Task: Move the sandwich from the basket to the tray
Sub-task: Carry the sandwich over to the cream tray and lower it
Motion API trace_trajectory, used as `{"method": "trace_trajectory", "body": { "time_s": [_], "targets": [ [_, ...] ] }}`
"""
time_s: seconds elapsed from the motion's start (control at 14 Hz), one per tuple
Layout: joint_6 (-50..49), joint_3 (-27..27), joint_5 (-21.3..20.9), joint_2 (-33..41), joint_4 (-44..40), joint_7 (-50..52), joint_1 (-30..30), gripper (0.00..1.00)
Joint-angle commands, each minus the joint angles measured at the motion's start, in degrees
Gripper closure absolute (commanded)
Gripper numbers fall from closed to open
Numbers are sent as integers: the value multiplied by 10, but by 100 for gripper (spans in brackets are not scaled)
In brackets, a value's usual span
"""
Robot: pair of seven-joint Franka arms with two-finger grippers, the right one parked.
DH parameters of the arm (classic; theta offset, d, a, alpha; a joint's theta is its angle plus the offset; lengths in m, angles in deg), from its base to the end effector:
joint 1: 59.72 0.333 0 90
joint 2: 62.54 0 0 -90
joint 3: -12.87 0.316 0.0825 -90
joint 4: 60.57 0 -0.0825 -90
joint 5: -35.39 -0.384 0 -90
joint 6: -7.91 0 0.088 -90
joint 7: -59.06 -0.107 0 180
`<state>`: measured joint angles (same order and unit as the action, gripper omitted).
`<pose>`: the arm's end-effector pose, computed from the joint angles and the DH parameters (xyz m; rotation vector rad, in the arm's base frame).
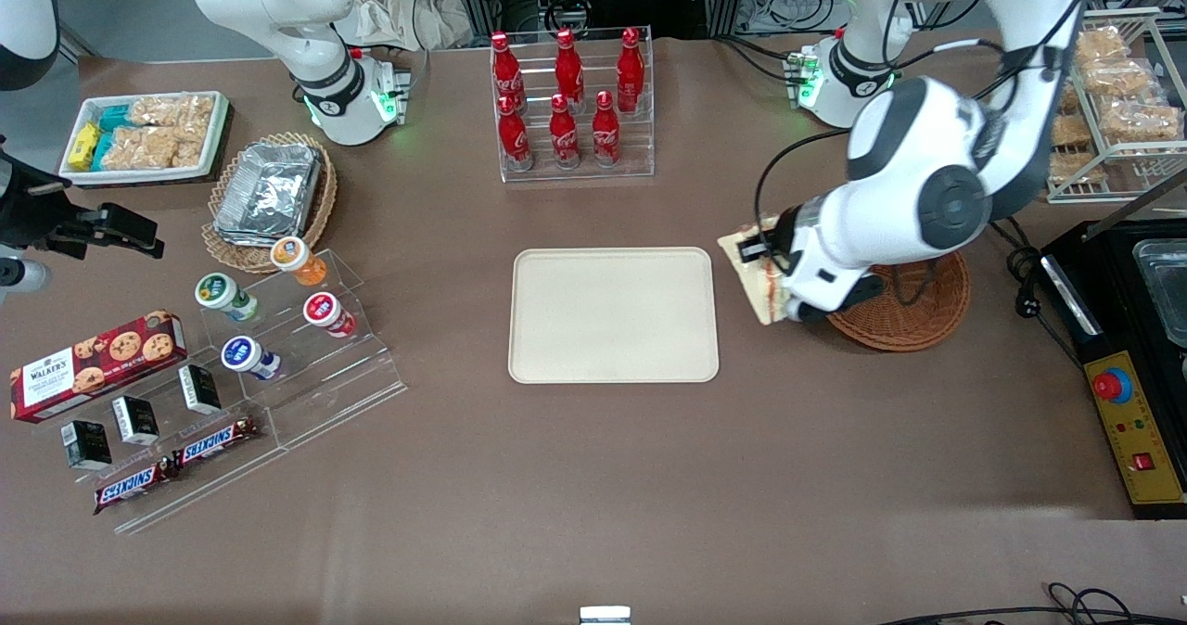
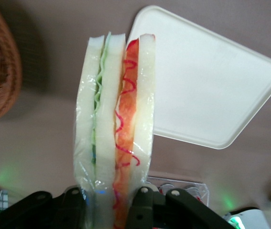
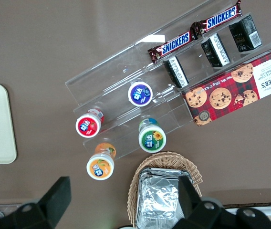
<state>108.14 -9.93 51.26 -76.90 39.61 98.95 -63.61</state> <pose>0.5326 -0.2778 0.4252 2.8740 0.4523 -0.5801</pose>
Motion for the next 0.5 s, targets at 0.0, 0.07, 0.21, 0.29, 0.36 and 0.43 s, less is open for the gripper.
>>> {"method": "trace_trajectory", "body": {
  "time_s": [0.0, 0.07, 0.21, 0.29, 0.36, 0.43],
  "targets": [
    [21, 0, -40, -53, -18, 0, -43, 74],
    [28, -1, -64, -67, -18, 2, -55, 74],
    [39, 0, -78, -92, -17, 1, -73, 74],
    [45, 0, -94, -105, -17, 1, -81, 74],
    [51, 0, -110, -119, -17, 2, -87, 74],
    [56, 0, -117, -128, -17, 2, -94, 74]
  ]
}}
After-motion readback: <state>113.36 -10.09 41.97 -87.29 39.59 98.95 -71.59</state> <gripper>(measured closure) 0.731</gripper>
